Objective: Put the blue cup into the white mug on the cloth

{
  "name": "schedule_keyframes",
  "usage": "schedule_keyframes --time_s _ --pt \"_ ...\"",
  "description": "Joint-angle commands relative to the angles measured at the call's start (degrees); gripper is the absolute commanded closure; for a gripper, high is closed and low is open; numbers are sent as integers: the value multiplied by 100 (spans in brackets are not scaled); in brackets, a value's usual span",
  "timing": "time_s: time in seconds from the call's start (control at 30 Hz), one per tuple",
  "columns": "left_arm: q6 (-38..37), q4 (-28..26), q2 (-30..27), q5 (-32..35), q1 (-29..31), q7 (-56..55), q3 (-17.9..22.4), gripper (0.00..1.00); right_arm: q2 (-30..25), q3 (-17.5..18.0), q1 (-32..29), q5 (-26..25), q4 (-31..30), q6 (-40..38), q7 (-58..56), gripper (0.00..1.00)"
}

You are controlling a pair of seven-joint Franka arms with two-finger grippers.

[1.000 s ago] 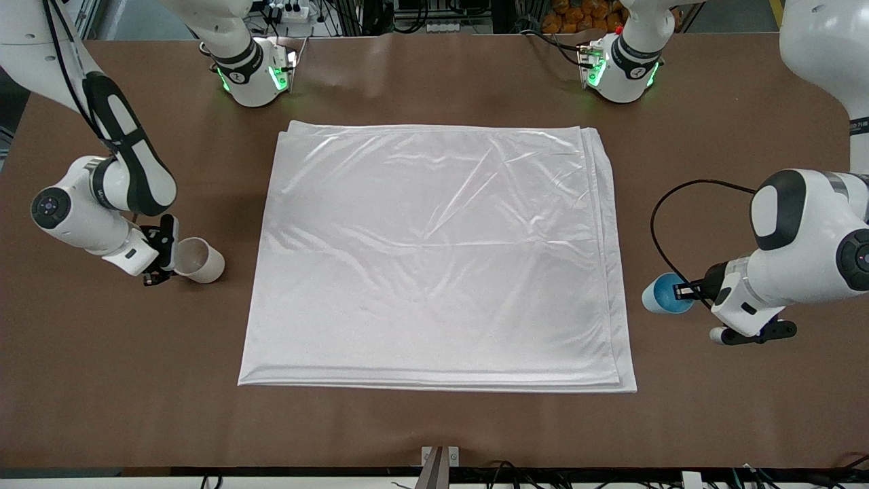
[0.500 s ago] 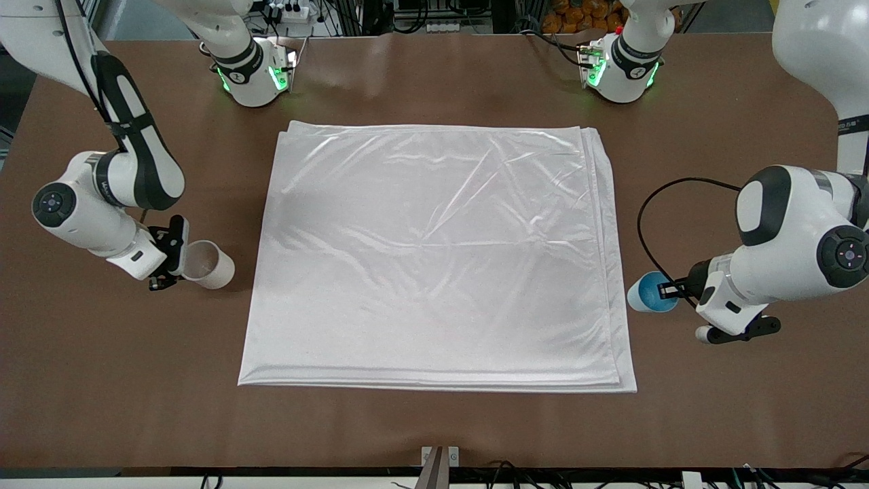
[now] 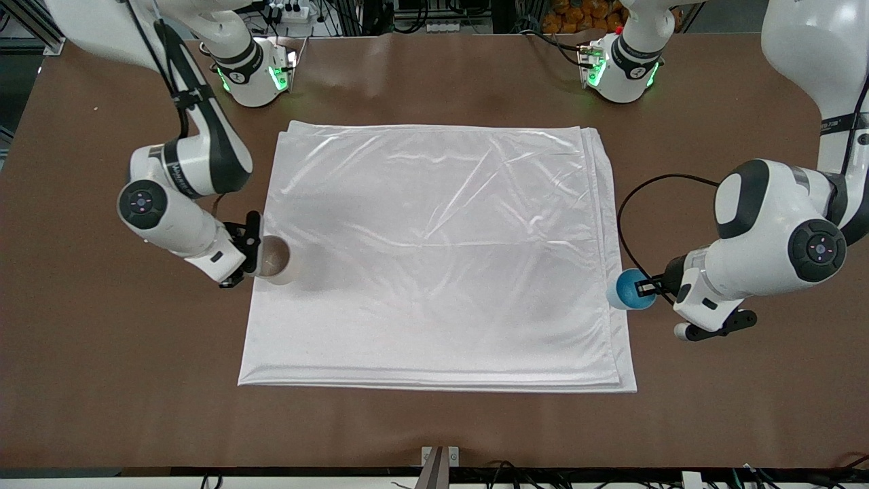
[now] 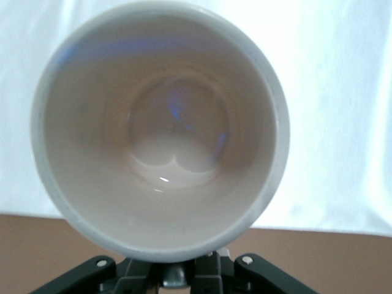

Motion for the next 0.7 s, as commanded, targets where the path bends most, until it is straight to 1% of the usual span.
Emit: schedule_keyframes --time_s 0.0,0.2,0.43,0.57,0.67 --pt "-91 -67 -123 -7 13 -369 -185 100 1 -37 501 -36 77 -44 755 100" --pt "-91 -67 -123 -7 -127 -685 -273 100 106 -45 1056 -45 306 -88 1793 100" --pt "-91 -67 -123 -16 -443 -1099 -264 100 493 -54 1671 -97 728 -9 2426 100" --pt "-91 -67 -123 -25 -567 -1292 -264 100 563 -63 1935 -133 737 131 3041 100" --pt "-91 -67 -123 -25 -654 -1406 -264 100 668 -63 2023 -133 737 316 3183 100"
